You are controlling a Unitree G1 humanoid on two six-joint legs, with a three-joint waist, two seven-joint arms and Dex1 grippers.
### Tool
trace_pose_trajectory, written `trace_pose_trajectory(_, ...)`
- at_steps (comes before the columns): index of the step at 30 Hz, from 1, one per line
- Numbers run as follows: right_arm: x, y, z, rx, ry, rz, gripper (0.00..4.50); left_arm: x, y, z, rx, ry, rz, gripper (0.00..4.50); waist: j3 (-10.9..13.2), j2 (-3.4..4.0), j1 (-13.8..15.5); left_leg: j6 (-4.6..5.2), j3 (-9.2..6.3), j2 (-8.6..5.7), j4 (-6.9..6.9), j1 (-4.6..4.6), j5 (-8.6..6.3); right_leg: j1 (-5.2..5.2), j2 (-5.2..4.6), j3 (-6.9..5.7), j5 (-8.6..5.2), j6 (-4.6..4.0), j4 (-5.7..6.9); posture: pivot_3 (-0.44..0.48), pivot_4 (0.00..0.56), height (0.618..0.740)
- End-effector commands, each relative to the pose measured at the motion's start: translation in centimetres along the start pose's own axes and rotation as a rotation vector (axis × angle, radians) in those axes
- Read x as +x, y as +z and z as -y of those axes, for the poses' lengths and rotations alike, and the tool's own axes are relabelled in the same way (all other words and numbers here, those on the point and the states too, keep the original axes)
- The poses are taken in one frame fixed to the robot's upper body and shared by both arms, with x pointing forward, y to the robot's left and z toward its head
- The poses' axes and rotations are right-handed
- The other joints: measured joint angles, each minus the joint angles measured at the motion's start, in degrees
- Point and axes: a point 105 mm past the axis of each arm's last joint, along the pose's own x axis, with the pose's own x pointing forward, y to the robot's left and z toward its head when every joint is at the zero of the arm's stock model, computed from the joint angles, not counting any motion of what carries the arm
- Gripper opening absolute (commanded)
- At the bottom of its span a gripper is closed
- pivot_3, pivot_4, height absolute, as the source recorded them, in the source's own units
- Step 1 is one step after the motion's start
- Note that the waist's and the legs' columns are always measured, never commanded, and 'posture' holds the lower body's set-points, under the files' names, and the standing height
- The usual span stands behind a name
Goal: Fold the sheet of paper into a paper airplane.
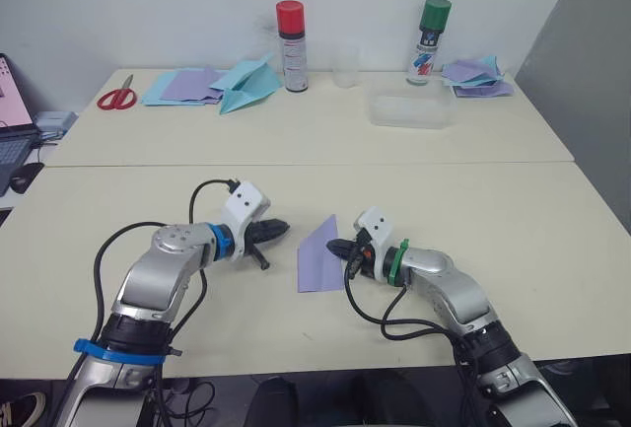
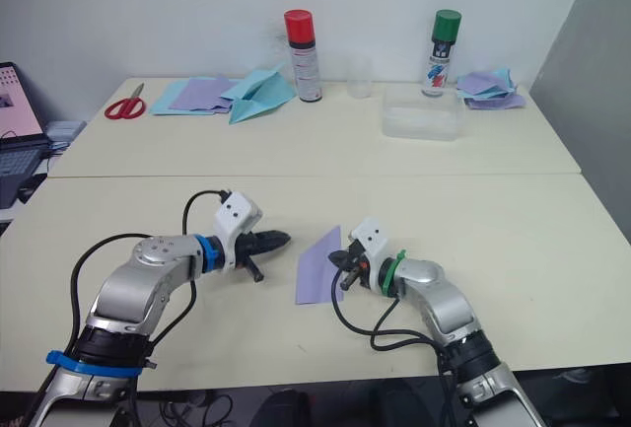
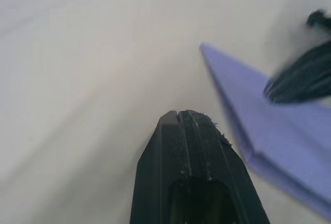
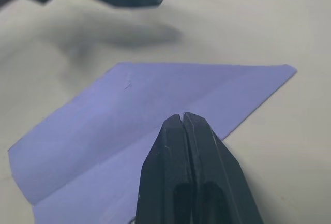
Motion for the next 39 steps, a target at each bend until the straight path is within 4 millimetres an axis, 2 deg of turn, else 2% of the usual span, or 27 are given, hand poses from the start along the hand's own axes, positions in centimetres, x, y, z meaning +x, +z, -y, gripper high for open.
trace_pose_trajectory(1, 0.2, -1.1, -0.3, 0.003, 0.016, -0.051, 0.05, 1.1, 0.8, 1.5, 0.049, -0.077, 0.014, 0.0, 0.0, 0.0, 0.0, 0.0, 0.0, -0.01, -0.01, 0.0, 0.0, 0.0, 0.0, 0.0, 0.0, 0.0, 0.0, 0.0, 0.15, 0.74)
trace_pose_trajectory(5, 0.0, -0.6, -0.3, 0.017, 0.017, -0.041, 0.05, 2.4, -0.9, 2.7, 0.05, -0.122, -0.046, 0.0, 0.0, 0.0, 0.0, 0.0, 0.0, 0.01, -0.01, -0.01, 0.0, 0.0, 0.02, -0.05, 0.0, 0.0, 0.01, 0.0, 0.15, 0.74)
trace_pose_trajectory(10, -0.5, 0.3, -0.3, 0.031, 0.011, -0.025, 0.05, 2.6, -5.0, 2.9, 0.072, -0.101, -0.186, 0.0, 0.0, -0.02, 0.1, 0.0, -0.02, 0.02, -0.01, -0.02, 0.0, 0.0, 0.02, -0.08, 0.0, 0.0, 0.01, 0.0, 0.15, 0.74)
trace_pose_trajectory(14, -0.9, 0.7, -0.1, 0.04, -0.007, -0.027, 0.05, 2.8, -5.8, 3.1, 0.058, -0.104, -0.195, 0.0, 0.0, -0.01, 0.1, 0.0, -0.02, 0.01, 0.02, 0.02, 0.0, 0.03, 0.0, -0.04, 0.0, 0.0, 0.02, 0.0, 0.15, 0.74)
trace_pose_trajectory(17, -2.3, 2.0, 0.1, 0.141, -0.009, -0.024, 0.05, 2.8, -6.2, 2.9, 0.051, -0.097, -0.197, 0.0, 0.0, 0.0, 0.2, 0.0, -0.02, 0.0, 0.03, 0.02, 0.0, 0.04, 0.0, -0.06, 0.0, 0.0, 0.03, 0.0, 0.15, 0.74)
trace_pose_trajectory(20, -4.2, 2.6, -0.1, 0.271, 0.018, -0.051, 0.59, 2.8, -6.4, 2.9, 0.049, -0.093, -0.198, 0.0, 0.0, -0.01, 0.3, 0.0, -0.04, 0.01, 0.04, 0.01, 0.0, 0.04, -0.02, -0.05, 0.0, 0.0, 0.04, 0.0, 0.15, 0.74)
trace_pose_trajectory(25, -6.4, 1.5, -1.4, 0.485, 0.018, -0.208, 2.31, 2.8, -6.4, 3.1, 0.041, -0.088, -0.185, 0.0, 0.0, 0.01, 0.2, 0.0, -0.07, 0.05, 0.01, 0.05, 0.0, 0.05, -0.03, -0.06, 0.0, 0.0, 0.06, 0.0, 0.15, 0.74)
trace_pose_trajectory(26, -6.6, 1.4, -1.6, 0.518, 0.014, -0.233, 2.31, 2.8, -6.3, 3.1, 0.04, -0.087, -0.184, 0.0, 0.0, 0.02, 0.2, 0.0, -0.09, 0.06, 0.01, 0.05, 0.0, 0.05, -0.02, -0.07, 0.0, 0.0, 0.07, 0.0, 0.15, 0.74)
trace_pose_trajectory(31, -6.1, 0.5, -1.9, 0.592, -0.013, -0.274, 2.31, 3.1, -6.3, 3.6, 0.032, -0.088, -0.175, 0.0, -0.1, 0.03, 0.2, 0.0, -0.08, 0.01, 0.03, 0.06, 0.0, 0.06, -0.03, -0.04, 0.01, 0.0, 0.08, 0.0, 0.15, 0.74)
trace_pose_trajectory(39, -3.3, -0.1, -3.2, 0.682, -0.021, -0.31, 2.31, 3.1, -6.3, 3.9, 0.021, -0.081, -0.169, 0.0, -0.3, 0.05, -0.1, 0.01, -0.08, 0.01, 0.02, 0.09, 0.0, 0.09, -0.02, -0.07, 0.02, 0.02, 0.06, 0.0, 0.15, 0.74)
